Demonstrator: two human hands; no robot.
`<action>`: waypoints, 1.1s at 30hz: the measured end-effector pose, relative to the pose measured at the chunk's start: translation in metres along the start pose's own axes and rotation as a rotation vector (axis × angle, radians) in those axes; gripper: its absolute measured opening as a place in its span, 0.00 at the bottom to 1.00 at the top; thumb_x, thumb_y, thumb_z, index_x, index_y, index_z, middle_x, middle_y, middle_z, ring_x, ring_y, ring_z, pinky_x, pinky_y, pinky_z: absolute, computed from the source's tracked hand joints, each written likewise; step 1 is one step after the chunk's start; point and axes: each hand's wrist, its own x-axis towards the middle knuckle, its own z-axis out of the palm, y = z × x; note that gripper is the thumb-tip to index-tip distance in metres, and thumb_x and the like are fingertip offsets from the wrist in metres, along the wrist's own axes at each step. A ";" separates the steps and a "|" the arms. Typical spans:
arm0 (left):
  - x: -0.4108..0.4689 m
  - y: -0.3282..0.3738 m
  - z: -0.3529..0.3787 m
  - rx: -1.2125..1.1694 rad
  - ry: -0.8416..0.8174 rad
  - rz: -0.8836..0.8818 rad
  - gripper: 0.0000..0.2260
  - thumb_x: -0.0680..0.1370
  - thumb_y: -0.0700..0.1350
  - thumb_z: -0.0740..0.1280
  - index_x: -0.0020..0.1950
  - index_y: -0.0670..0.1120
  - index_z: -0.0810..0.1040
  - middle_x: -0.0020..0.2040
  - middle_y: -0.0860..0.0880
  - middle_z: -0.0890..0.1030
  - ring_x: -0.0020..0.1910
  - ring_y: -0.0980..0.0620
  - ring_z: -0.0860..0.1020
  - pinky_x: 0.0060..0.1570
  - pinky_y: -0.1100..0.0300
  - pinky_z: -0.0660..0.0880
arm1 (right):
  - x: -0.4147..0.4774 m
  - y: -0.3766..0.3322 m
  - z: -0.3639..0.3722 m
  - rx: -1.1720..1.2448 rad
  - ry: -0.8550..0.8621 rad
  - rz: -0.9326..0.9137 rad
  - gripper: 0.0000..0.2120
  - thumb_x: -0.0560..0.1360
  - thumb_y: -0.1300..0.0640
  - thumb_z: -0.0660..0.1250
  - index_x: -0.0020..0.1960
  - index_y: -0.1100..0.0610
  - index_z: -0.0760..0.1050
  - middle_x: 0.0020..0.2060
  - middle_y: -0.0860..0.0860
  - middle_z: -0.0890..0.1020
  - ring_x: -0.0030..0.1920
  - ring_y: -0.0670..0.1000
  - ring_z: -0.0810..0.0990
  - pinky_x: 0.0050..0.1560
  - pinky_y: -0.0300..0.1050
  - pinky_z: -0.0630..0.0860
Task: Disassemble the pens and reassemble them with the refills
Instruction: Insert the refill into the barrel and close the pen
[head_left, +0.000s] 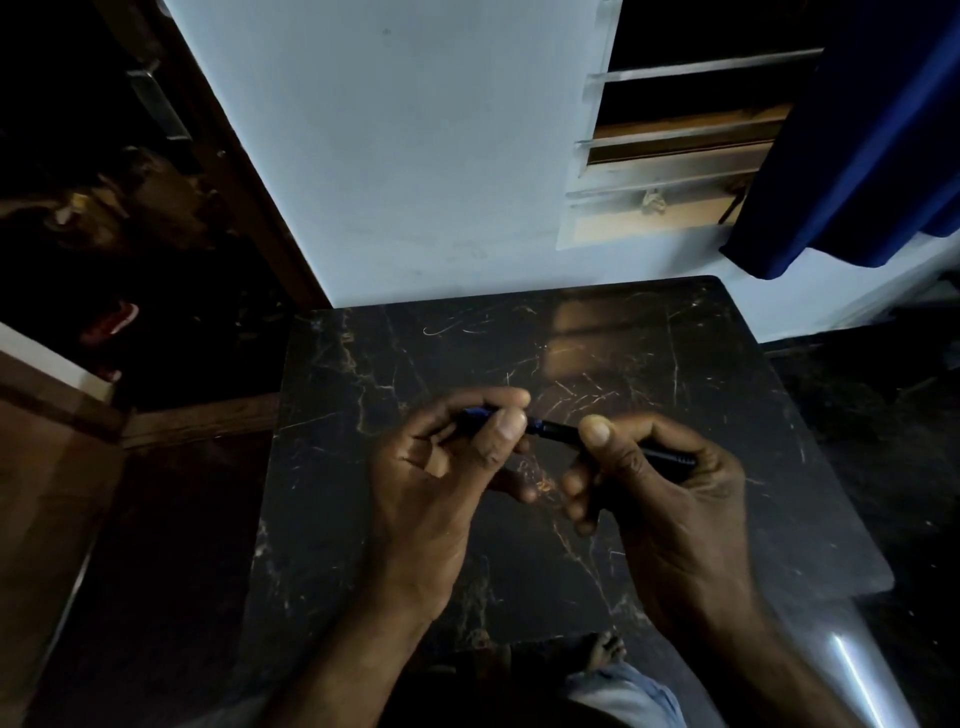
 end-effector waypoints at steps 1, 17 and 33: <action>0.000 0.001 -0.001 -0.009 -0.020 0.008 0.08 0.77 0.43 0.75 0.55 0.49 0.89 0.49 0.47 0.88 0.44 0.53 0.86 0.35 0.60 0.82 | 0.000 -0.001 -0.002 0.005 0.009 0.007 0.09 0.75 0.55 0.75 0.41 0.60 0.84 0.30 0.62 0.83 0.26 0.58 0.80 0.27 0.45 0.76; -0.001 0.006 0.004 0.090 -0.144 -0.003 0.03 0.77 0.44 0.74 0.50 0.49 0.86 0.42 0.50 0.84 0.39 0.54 0.82 0.37 0.61 0.80 | 0.000 -0.010 -0.016 0.058 -0.030 0.001 0.08 0.74 0.56 0.76 0.45 0.62 0.84 0.32 0.60 0.84 0.29 0.56 0.82 0.27 0.45 0.77; 0.005 0.005 -0.013 0.040 -0.212 0.066 0.13 0.79 0.40 0.74 0.64 0.47 0.84 0.57 0.43 0.87 0.56 0.50 0.85 0.50 0.58 0.82 | 0.001 -0.007 -0.018 0.002 0.001 -0.003 0.10 0.75 0.57 0.75 0.41 0.64 0.82 0.31 0.63 0.83 0.27 0.59 0.81 0.28 0.46 0.77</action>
